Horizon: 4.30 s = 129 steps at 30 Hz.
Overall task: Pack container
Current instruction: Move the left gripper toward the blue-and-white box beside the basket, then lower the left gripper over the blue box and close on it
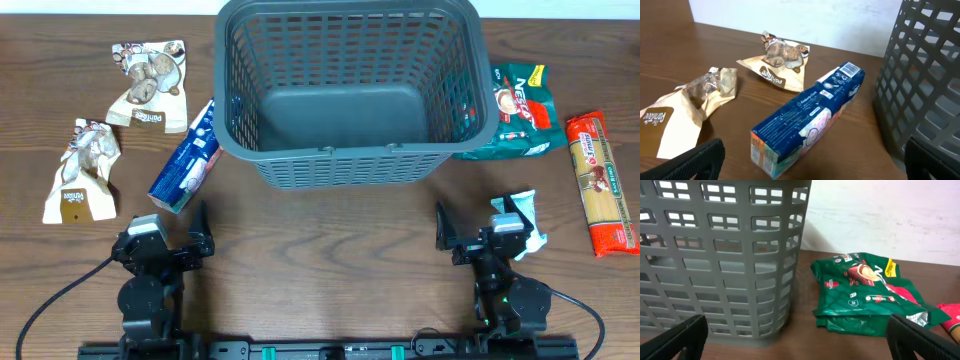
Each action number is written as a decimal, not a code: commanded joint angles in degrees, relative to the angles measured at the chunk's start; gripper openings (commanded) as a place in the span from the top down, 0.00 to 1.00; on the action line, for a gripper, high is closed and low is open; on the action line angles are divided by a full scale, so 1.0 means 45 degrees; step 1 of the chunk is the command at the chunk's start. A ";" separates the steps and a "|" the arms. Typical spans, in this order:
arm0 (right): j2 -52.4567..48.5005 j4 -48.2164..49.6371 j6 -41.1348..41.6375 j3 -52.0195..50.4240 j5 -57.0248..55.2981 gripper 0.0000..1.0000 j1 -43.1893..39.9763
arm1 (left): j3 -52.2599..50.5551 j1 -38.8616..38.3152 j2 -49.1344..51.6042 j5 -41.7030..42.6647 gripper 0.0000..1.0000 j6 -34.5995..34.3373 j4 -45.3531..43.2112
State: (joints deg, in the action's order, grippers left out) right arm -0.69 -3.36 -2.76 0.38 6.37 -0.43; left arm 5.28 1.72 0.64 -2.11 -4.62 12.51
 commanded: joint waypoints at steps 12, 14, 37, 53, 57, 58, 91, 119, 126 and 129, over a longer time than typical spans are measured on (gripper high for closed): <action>0.0083 -0.0063 -0.0155 -0.0015 -0.0117 0.01 -0.0078 | -0.0233 -0.0039 -0.0010 0.0034 0.01 0.0063 0.0291; 0.0083 -0.0063 -0.0155 -0.0015 -0.0117 0.01 -0.0078 | -0.0233 -0.0039 -0.0010 0.0034 0.01 0.0063 0.0291; 0.0083 -0.0063 -0.0155 -0.0015 -0.0112 0.01 -0.0078 | 0.0874 -0.0029 0.0486 -0.0442 0.01 -0.0083 -0.0549; 0.0083 -0.0063 -0.0155 -0.0015 -0.0117 0.01 -0.0078 | 1.3590 -0.0024 1.3886 0.0845 0.01 0.0622 0.5863; 0.0083 -0.0063 -0.0155 -0.0015 -0.0117 0.01 -0.0078 | 1.5421 0.0146 1.5470 0.0801 0.01 0.0840 0.6839; 0.0083 -0.0068 -0.0155 -0.0015 -0.0112 0.01 -0.0078 | 1.5480 0.0228 1.5640 0.0797 0.01 0.0845 0.6805; 0.0083 -0.0063 -0.0155 -0.0015 -0.0117 0.01 -0.0078 | 1.5412 0.2331 2.1167 0.4007 0.01 0.5867 0.8733; 0.0083 -0.0063 -0.0155 -0.0015 -0.0117 0.00 -0.0078 | 1.5378 0.2171 2.2537 0.4420 0.02 1.0316 0.6815; 0.0083 -0.0068 -0.0155 -0.0015 -0.0117 0.01 -0.0078 | 1.5378 0.1384 2.3120 0.5042 0.01 1.0312 0.6178; 0.0083 -0.0063 -0.0155 -0.0015 -0.0117 0.01 -0.0078 | 1.5378 0.0903 2.3333 0.5032 0.02 1.0312 0.5848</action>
State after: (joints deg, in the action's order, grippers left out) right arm -0.69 -3.40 -2.79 0.40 5.98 -0.43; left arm 74.02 7.49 104.51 19.05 40.97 39.38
